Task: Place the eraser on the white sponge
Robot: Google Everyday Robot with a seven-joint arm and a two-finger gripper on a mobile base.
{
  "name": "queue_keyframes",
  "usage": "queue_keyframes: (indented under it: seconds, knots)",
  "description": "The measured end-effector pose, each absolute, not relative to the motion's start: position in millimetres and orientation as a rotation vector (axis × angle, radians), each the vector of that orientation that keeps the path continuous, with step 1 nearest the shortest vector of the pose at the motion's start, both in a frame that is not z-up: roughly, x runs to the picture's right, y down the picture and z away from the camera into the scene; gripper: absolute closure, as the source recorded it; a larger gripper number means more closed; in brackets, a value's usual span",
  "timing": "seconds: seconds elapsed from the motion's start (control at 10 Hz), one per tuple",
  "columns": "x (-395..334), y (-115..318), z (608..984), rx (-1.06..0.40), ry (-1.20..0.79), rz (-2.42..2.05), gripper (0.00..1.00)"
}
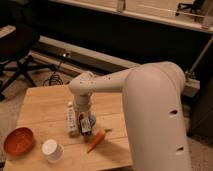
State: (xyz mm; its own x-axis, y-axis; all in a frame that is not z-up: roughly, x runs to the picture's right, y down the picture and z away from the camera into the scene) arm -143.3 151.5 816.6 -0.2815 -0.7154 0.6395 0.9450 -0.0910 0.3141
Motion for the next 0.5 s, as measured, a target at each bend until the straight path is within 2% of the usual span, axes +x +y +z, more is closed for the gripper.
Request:
queue_keyframes:
  seconds: [0.2,0.5]
  knots:
    - [-138,156,822,-0.402,-0.821,-1.678,1.00]
    - [-126,160,834,-0.462,-0.786,-1.668,0.76]
